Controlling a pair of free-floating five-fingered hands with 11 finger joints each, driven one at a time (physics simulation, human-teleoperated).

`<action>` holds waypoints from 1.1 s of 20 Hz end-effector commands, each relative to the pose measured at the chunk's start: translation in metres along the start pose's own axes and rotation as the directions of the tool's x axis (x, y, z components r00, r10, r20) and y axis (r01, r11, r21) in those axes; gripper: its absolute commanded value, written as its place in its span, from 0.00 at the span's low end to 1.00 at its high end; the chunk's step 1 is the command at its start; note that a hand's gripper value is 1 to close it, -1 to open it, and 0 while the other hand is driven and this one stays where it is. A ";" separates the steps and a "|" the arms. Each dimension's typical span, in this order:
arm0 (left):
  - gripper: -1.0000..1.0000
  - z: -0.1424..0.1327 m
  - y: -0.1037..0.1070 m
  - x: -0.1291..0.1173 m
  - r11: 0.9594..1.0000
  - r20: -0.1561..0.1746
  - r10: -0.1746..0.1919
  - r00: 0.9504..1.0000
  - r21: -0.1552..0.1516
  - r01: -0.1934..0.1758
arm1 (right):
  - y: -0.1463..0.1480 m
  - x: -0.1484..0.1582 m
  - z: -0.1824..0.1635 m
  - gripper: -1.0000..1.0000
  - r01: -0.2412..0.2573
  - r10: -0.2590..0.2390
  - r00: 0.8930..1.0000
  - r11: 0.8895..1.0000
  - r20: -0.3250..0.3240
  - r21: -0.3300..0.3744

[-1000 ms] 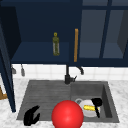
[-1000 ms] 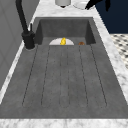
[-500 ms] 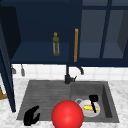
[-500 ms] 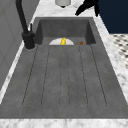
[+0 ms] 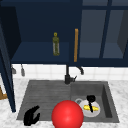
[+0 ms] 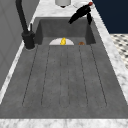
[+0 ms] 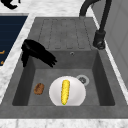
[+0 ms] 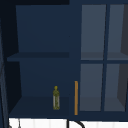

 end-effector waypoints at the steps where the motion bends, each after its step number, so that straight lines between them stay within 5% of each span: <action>1: 0.50 0.000 0.000 0.000 1.000 0.000 0.000 1.000 0.000 0.000 | 0.015 -0.007 -0.008 0.00 0.090 -0.090 0.996 0.996 0.002 0.026; 5: 0.50 0.000 0.000 0.000 1.000 0.000 0.000 1.000 0.000 0.000 | 0.035 -0.011 -0.026 0.00 0.101 -0.101 0.994 0.995 0.048 0.010; 17: 0.50 0.000 0.000 0.000 1.000 0.000 0.000 1.000 0.000 0.000 | 0.058 -0.001 -0.112 0.00 0.136 -0.139 0.990 0.986 0.023 0.099; 22: 0.50 0.000 0.000 0.000 1.000 0.000 0.000 1.000 0.000 0.000 | 0.081 -0.007 -0.126 0.00 0.181 -0.182 0.983 0.983 0.021 0.039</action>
